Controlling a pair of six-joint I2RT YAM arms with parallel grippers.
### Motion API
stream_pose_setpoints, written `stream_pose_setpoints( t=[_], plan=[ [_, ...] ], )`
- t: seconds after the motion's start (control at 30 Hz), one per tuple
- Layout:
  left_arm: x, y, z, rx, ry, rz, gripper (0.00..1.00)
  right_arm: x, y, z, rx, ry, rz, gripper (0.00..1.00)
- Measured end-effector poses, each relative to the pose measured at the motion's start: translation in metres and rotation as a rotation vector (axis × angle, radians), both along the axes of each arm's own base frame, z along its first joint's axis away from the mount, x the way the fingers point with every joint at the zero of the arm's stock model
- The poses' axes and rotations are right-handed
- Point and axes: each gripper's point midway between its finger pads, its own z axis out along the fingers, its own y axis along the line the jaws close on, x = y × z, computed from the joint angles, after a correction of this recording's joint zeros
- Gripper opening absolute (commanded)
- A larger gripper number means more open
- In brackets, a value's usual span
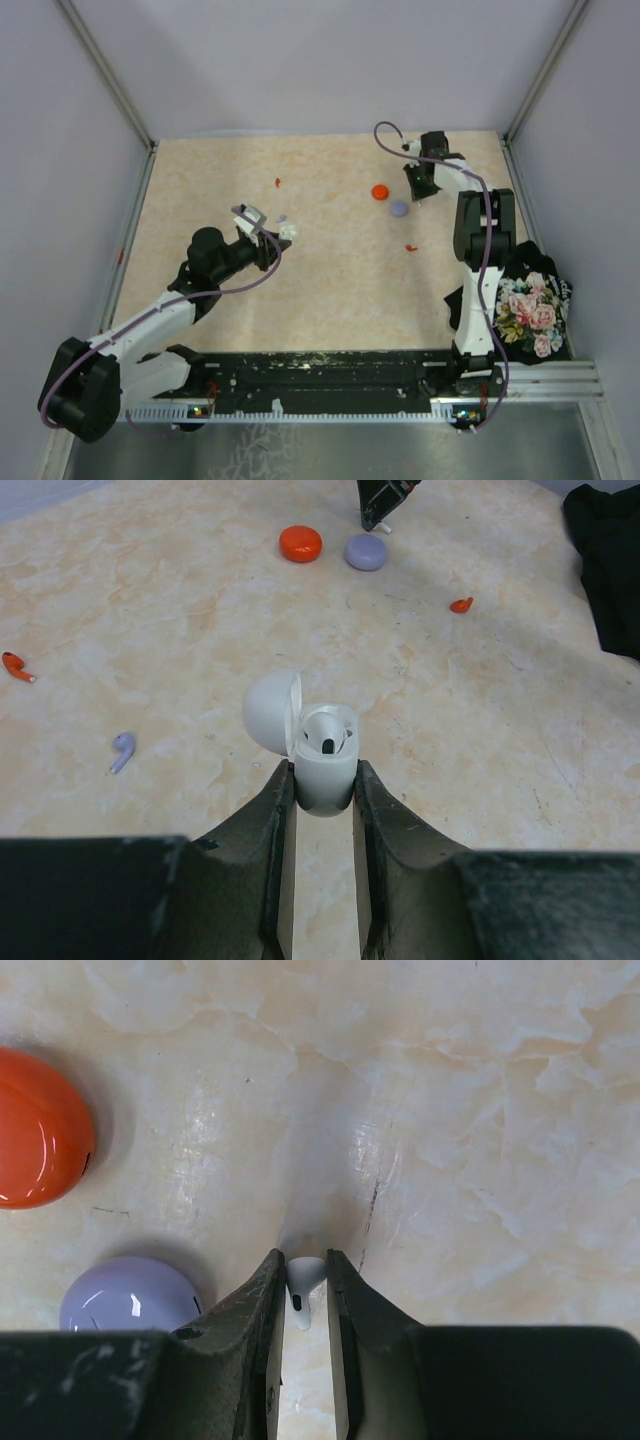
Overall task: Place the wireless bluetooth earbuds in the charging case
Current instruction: Pick up the earbud from the center of the board.
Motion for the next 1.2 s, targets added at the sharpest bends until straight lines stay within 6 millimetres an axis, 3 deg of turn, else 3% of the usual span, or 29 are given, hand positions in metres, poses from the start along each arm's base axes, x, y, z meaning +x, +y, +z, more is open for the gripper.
stream_pose_setpoints(
  t=[0.2, 0.43, 0.57, 0.9, 1.0, 1.2],
  plan=[
    [0.000, -0.001, 0.005, -0.013, -0.008, -0.002, 0.01, -0.003, 0.002, 0.000, 0.005, 0.000, -0.013, 0.15],
    [-0.001, -0.002, 0.023, -0.058, -0.057, -0.008, 0.01, -0.034, 0.016, 0.014, 0.018, 0.006, -0.014, 0.14],
    [-0.001, -0.003, 0.038, -0.093, -0.096, -0.009, 0.01, -0.047, 0.036, 0.051, 0.047, -0.067, 0.005, 0.14],
    [-0.006, -0.008, 0.072, -0.172, -0.212, -0.048, 0.01, -0.085, 0.090, 0.177, 0.186, -0.392, 0.088, 0.12],
    [-0.010, -0.009, 0.084, -0.193, -0.257, -0.066, 0.01, -0.100, 0.105, 0.206, 0.241, -0.470, 0.113, 0.12],
    [-0.016, -0.011, 0.102, -0.219, -0.327, -0.097, 0.01, -0.129, 0.139, 0.244, 0.361, -0.570, 0.174, 0.11]
  ],
)
